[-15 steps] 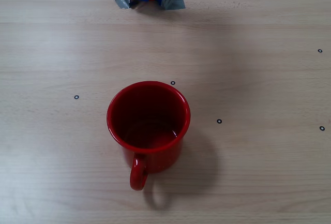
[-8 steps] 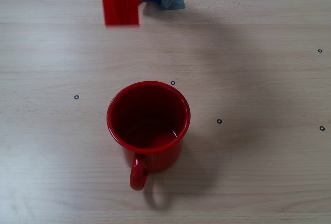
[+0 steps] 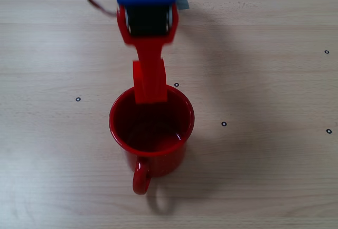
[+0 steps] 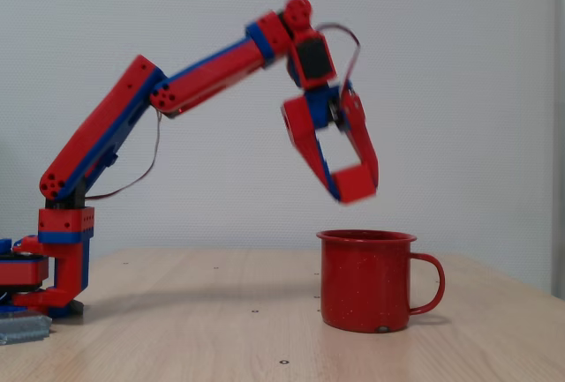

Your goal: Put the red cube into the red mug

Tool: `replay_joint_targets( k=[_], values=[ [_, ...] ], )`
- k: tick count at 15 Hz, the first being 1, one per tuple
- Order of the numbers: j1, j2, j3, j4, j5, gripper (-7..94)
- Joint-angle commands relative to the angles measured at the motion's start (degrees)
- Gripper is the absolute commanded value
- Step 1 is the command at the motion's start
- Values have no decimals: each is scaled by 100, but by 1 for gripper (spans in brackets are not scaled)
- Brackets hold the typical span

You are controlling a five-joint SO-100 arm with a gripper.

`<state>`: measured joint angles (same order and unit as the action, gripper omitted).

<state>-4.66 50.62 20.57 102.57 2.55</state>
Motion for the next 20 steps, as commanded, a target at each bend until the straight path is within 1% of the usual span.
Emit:
replay_joint_targets(
  k=[1, 4, 7, 14, 15, 16, 17, 18, 20],
  values=[
    [-132, 387, 79, -264, 105, 0],
    [-158, 457, 536, -747, 202, 0],
    [-193, 624, 1204, -1327, 141, 0],
    [-185, 598, 1459, -1512, 44, 0],
    [-185, 580, 1477, -1503, -44, 12],
    [-185, 598, 1538, -1459, -211, 28],
    [-185, 668, 1635, -1477, -316, 35],
    [-167, 729, 1688, -1477, -316, 37],
    [-123, 958, 1793, -1450, -369, 45]
  ],
)
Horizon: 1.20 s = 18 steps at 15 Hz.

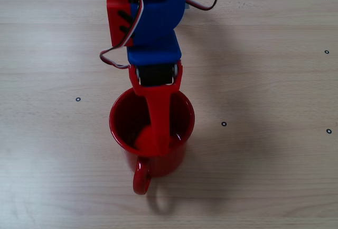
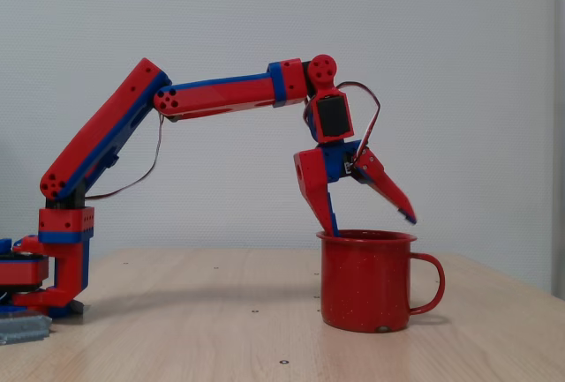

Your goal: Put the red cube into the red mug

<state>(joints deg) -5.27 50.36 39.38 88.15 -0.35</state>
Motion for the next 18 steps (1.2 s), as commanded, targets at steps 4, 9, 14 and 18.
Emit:
replay_joint_targets(
  k=[4, 9, 14, 18],
  values=[
    [132, 2004, 105, 114, -53, 37],
    [431, 3111, 123, 519, 79, 0],
    [606, 5027, 2030, -88, 70, 0],
    [677, 7638, 5256, -1037, -149, 0]
  ],
)
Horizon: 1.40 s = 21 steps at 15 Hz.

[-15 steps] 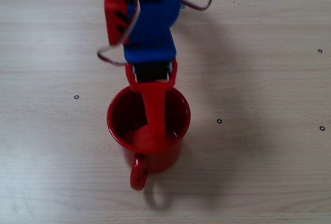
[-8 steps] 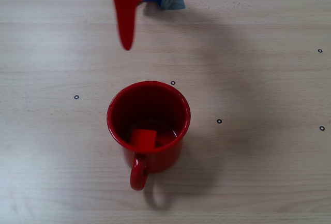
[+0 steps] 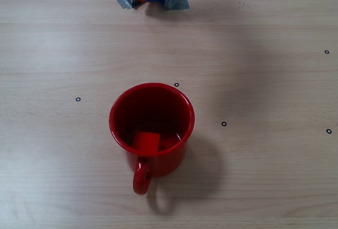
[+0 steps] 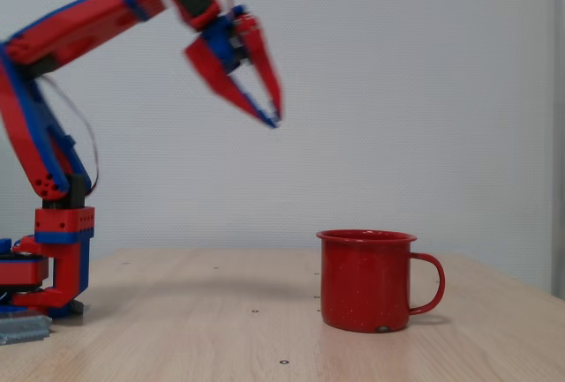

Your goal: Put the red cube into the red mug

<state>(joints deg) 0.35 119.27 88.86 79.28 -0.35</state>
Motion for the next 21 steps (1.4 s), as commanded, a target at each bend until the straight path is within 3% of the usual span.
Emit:
replay_joint_targets(
  k=[1, 6, 10, 21],
  values=[
    [114, 1389, 1090, -299, -176, 0],
    [-149, 4667, 5247, -1046, -448, 0],
    [-352, 5915, 7453, -1371, -606, 0],
    [-220, 7163, 8947, -1644, -264, 0]
  ],
)
